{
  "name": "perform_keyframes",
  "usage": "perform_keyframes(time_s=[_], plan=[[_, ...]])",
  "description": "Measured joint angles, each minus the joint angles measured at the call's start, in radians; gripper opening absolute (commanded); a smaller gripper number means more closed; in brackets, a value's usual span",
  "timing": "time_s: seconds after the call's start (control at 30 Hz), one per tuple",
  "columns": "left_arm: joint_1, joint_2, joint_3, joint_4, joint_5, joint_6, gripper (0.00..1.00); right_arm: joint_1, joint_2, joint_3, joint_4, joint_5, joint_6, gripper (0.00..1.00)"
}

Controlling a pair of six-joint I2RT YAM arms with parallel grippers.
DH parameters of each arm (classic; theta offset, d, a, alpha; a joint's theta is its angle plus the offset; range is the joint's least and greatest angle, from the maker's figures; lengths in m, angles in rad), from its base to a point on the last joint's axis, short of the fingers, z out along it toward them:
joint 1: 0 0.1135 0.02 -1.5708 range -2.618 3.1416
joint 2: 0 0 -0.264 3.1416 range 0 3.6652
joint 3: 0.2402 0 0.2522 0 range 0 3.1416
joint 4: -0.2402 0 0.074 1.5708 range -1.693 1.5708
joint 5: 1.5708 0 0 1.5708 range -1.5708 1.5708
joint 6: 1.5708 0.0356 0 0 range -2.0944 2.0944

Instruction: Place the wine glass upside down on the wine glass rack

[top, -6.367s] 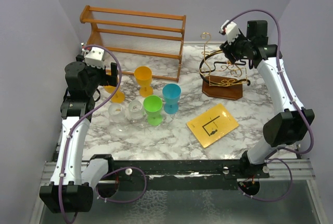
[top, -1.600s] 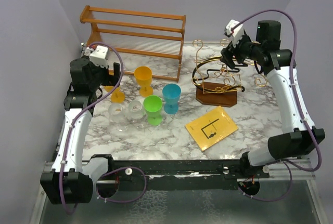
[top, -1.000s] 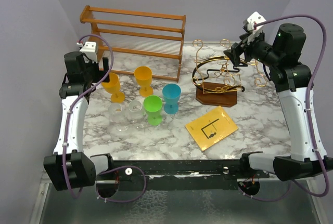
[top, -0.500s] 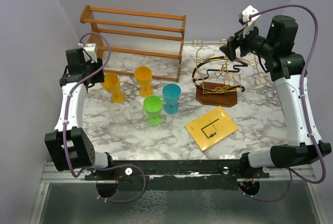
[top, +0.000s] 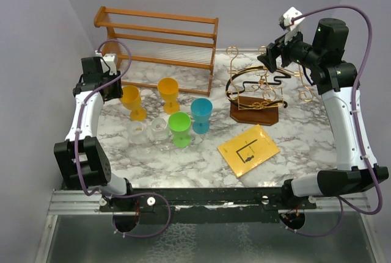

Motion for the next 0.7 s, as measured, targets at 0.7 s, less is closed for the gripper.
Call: perform_keyframes(time_s=[0.7], plan=[[0.000,0.050,0.128,-0.076,0.054,0.019,0.00,0.000,0.021,0.003,-0.005,0.000,-0.026,0.82]])
